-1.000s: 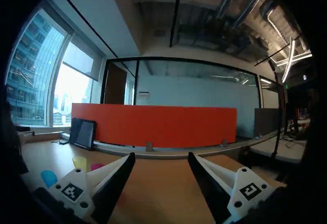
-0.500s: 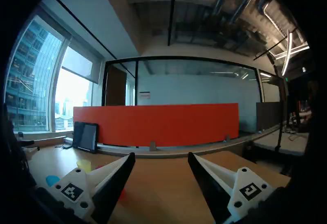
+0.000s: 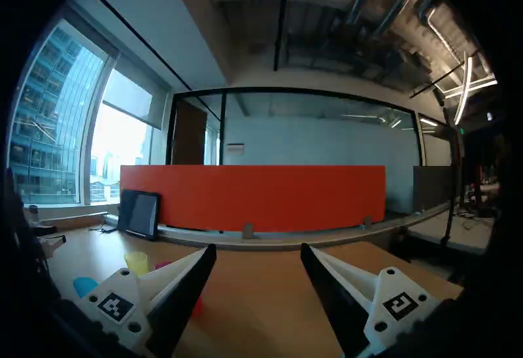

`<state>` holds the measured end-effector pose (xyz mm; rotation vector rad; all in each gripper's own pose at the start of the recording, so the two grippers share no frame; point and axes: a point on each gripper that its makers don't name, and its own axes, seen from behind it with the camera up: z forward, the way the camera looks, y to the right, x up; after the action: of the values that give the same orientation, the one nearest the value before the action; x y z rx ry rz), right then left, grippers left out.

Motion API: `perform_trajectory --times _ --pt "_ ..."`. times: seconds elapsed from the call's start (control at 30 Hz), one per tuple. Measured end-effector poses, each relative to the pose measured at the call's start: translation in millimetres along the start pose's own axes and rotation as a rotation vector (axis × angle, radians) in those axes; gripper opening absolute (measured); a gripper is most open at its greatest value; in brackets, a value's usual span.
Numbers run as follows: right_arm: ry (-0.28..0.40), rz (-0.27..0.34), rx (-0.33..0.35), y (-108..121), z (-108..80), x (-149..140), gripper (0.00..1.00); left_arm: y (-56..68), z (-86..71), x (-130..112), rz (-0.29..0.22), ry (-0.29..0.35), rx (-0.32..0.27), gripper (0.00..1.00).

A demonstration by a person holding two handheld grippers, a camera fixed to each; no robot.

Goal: Pour water

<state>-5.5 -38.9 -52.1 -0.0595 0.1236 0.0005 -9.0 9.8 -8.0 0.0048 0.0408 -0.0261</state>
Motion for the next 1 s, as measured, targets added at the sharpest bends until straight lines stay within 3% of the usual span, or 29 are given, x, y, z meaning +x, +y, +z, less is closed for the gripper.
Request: perform_trajectory --times 0.17,1.0 --pt "0.005 -0.007 0.002 -2.6 0.2 4.5 1.00 -1.7 1.8 -3.7 -0.017 -0.006 -0.002 0.97" --pt "0.004 -0.026 0.005 -1.4 -2.2 -2.5 1.00 1.0 4.1 -8.5 0.005 -0.025 -0.013 0.97"
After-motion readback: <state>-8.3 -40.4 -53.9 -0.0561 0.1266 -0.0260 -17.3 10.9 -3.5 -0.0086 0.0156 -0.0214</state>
